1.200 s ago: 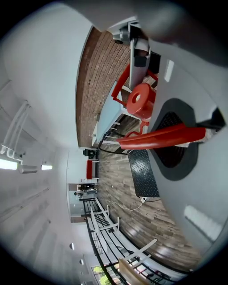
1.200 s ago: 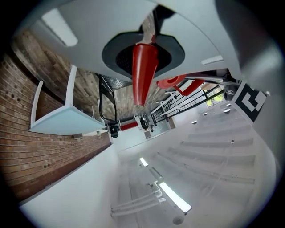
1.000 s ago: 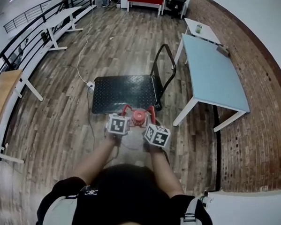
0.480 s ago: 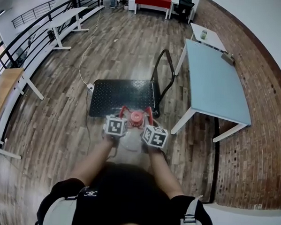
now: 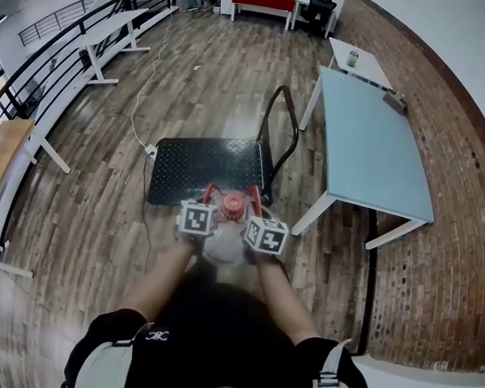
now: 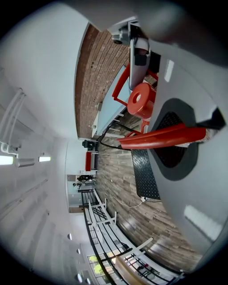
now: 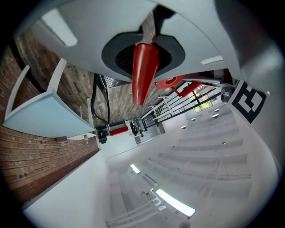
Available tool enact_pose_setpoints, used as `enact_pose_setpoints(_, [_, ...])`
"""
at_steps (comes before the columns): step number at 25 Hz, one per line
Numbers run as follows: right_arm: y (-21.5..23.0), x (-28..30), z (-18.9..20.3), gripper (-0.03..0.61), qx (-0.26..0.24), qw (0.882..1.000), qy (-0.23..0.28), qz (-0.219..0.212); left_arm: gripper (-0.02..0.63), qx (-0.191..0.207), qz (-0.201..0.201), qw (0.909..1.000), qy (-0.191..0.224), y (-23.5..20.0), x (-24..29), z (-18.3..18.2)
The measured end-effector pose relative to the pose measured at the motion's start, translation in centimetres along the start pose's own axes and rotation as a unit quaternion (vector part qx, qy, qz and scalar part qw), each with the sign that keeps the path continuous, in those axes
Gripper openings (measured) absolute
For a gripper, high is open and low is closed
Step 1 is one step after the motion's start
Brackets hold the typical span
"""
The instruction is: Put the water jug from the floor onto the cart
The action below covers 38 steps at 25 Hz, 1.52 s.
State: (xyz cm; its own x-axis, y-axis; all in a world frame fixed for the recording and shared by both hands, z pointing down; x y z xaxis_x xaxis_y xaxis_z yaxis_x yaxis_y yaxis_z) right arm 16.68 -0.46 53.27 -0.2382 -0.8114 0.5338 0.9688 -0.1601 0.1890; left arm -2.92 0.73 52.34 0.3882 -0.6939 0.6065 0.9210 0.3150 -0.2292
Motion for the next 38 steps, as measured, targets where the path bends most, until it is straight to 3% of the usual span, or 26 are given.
enact_pose_setpoints(13, [0.6, 9.3, -4.0, 0.028, -0.010, 1.000, -0.015, -0.009, 0.006, -0.008, 0.008, 0.9999, 0.002, -5.1, 7.5, -4.5])
enact_pose_setpoints(22, [-0.4, 18.4, -7.6, 0.028, 0.003, 0.999, -0.042, 0.001, 0.006, -0.008, 0.014, 0.9998, -0.012, -11.2, 13.8, -9.4])
enact_pose_setpoints(38, [-2.2, 33.8, -12.6, 0.028, 0.030, 0.991, -0.120, 0.055, 0.003, -0.014, 0.057, 0.9969, -0.052, -22.3, 25.5, -17.1])
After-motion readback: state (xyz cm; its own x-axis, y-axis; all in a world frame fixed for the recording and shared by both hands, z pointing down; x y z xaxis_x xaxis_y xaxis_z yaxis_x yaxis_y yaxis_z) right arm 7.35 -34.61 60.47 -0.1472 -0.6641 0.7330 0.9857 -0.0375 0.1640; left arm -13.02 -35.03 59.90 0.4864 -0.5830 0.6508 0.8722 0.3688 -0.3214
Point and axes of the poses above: the fingertips, and each gripper's own axes: x forward along the fingers, y to its right, z out of its underside, the point moved 9 cm from there along -x, backward along the fingers, and after that the axes turned 15 degrees about z, right-handed, at the moved point
